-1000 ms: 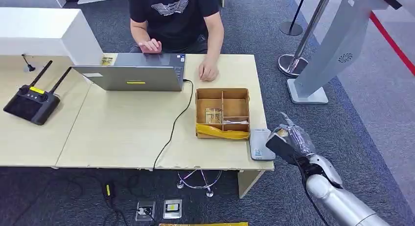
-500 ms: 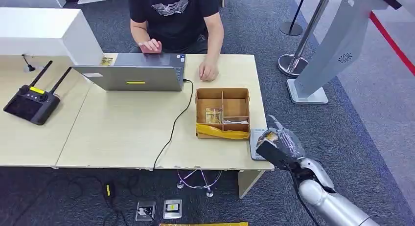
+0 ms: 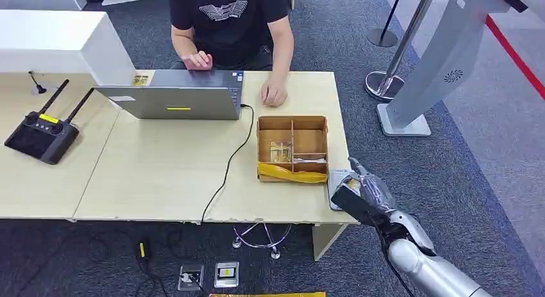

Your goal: Pass the card to the sensor for recognition and then transmit it.

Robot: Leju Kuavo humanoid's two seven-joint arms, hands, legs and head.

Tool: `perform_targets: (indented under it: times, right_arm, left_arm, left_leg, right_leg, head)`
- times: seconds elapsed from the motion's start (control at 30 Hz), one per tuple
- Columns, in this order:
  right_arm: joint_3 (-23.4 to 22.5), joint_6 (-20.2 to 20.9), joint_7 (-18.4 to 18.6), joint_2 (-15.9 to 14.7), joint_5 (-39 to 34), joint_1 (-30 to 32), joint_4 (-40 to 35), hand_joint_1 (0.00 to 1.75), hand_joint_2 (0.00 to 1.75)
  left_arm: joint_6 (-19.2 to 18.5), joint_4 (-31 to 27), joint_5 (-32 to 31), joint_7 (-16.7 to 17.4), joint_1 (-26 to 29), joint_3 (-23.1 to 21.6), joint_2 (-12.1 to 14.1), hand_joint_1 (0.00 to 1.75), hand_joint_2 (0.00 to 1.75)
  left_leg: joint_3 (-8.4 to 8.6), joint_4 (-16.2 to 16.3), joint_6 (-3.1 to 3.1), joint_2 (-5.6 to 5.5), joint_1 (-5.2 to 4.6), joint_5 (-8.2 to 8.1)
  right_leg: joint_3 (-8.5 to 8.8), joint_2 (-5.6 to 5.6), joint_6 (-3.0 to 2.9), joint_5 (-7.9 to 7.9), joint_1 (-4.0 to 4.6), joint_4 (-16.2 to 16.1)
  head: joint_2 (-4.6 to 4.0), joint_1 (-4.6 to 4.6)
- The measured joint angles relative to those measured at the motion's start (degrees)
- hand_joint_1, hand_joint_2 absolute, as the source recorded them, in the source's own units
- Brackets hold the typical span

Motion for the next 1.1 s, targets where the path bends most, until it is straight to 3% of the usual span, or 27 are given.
perform_targets:
  times: [1.1]
  right_arm:
    - [1.40,-1.14,-2.12,1.27,-4.00,2.67,1.70,1.75,1.75]
  left_arm:
    - [0.11,0.00,-0.37,0.55,-0.05,0.00,1.55,0.00,0.00]
  left_leg:
    - [0.00,-0.01,-0.01,0.05,0.00,-0.01]
  right_leg:
    - [-0.02,0.03,-0.01,-0.01,0.00,0.00]
  head:
    - [0.00,0.00]
